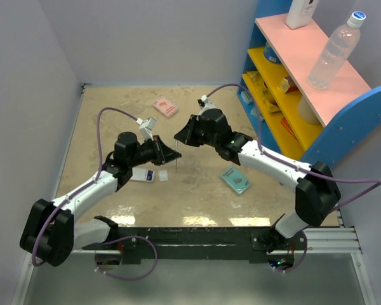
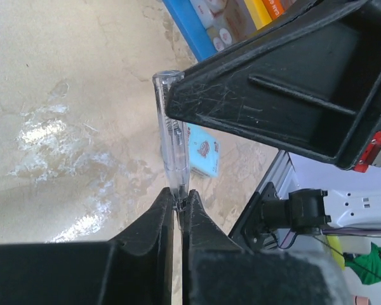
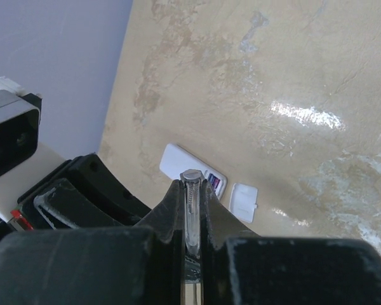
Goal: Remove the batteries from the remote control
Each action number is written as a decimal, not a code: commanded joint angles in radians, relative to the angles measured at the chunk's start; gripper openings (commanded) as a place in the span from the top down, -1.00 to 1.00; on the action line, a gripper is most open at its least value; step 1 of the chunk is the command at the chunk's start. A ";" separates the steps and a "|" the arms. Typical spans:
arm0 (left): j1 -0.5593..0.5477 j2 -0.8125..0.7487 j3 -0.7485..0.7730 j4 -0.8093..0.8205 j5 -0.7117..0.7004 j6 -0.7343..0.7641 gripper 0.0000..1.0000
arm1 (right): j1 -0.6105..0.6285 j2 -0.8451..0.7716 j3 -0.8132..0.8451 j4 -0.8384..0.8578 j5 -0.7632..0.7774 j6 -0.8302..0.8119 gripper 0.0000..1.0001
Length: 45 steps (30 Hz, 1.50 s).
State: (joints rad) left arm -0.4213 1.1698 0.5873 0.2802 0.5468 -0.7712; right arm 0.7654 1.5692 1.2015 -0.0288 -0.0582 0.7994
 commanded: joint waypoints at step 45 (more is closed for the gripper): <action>-0.002 -0.058 -0.032 0.205 0.455 0.029 1.00 | -0.198 -0.058 0.007 -0.036 -0.931 -0.608 0.17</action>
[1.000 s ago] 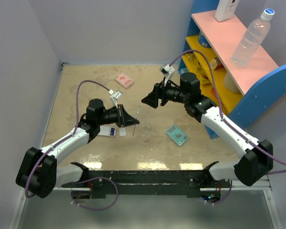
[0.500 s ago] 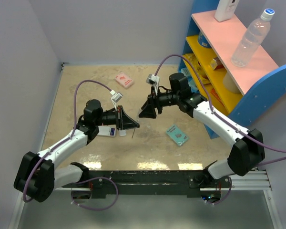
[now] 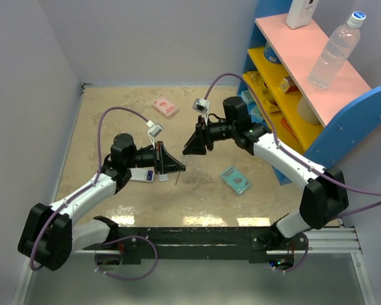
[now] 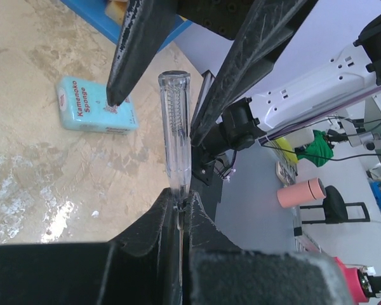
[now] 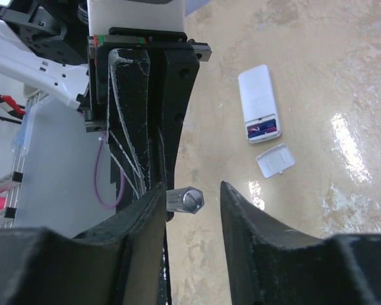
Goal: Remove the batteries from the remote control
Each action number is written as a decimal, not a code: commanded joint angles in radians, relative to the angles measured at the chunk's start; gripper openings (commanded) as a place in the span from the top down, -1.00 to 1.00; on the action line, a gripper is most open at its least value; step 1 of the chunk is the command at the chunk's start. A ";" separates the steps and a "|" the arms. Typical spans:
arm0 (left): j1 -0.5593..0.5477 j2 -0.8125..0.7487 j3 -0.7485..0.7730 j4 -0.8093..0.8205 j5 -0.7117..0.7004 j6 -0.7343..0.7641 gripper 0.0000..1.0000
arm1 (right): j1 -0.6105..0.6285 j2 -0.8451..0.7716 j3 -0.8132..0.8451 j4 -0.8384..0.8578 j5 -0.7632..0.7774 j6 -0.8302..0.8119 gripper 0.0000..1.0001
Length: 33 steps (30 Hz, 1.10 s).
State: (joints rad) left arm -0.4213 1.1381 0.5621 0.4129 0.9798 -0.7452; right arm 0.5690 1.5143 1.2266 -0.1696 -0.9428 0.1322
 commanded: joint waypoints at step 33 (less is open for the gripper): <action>0.584 0.068 0.182 -0.902 -0.954 0.072 -0.08 | 0.437 0.190 -0.024 0.391 1.226 0.445 1.00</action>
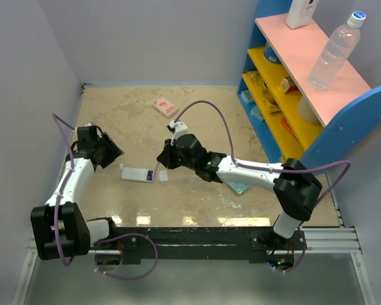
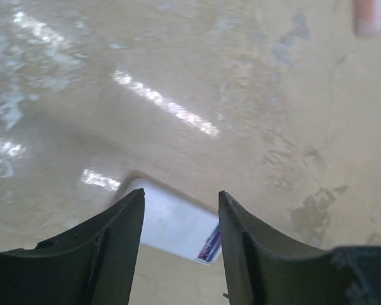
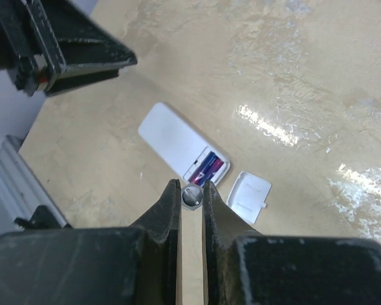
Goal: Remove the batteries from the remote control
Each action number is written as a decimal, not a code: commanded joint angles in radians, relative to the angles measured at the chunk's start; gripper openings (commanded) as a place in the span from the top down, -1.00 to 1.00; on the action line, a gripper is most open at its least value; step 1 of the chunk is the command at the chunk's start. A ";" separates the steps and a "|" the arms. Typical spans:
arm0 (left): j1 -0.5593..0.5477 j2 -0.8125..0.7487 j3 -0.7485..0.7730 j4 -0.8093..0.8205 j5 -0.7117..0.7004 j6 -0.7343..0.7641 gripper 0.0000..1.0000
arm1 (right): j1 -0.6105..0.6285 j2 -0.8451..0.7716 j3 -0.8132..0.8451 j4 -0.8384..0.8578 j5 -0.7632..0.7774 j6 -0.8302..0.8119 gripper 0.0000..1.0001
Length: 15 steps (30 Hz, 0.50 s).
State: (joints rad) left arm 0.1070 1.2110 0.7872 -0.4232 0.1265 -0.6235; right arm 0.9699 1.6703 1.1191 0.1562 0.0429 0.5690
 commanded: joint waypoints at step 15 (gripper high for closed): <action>0.103 0.051 -0.149 -0.005 -0.021 -0.088 -0.03 | 0.090 0.128 0.151 0.056 0.357 -0.014 1.00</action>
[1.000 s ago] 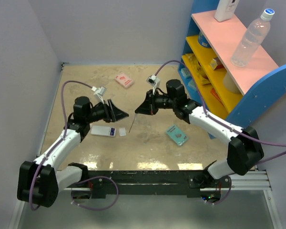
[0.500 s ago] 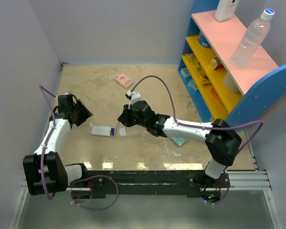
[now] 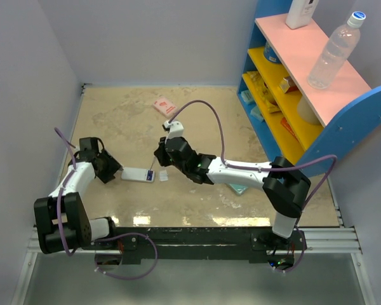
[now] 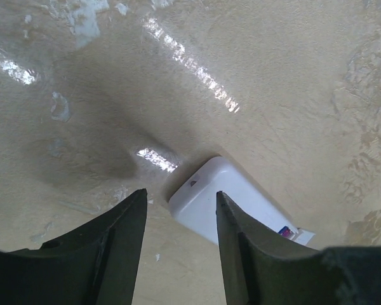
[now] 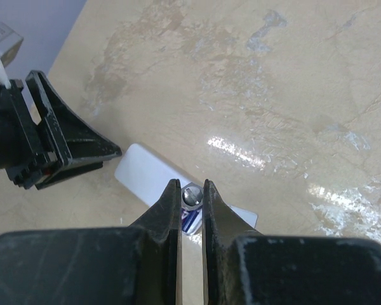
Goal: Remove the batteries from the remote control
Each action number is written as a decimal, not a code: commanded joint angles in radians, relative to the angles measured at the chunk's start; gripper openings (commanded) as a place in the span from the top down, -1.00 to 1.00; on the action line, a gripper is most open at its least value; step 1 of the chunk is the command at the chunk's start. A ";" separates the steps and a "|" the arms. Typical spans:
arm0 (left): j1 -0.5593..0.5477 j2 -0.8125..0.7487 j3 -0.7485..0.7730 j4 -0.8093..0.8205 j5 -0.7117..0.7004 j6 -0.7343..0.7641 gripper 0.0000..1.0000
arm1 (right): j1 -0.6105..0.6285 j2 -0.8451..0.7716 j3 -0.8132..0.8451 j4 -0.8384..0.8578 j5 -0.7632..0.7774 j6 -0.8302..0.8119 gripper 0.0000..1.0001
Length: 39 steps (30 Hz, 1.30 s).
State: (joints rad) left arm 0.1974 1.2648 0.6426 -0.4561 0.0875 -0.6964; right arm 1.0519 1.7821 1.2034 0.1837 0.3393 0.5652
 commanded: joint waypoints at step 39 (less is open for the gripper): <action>0.014 -0.119 -0.023 0.014 0.083 -0.029 0.19 | 0.072 0.085 0.123 -0.062 0.142 -0.080 1.00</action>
State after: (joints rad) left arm 0.2028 1.1461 0.5678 -0.4767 0.1364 -0.7597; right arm 1.1133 1.8469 1.2755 0.1268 0.4313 0.5022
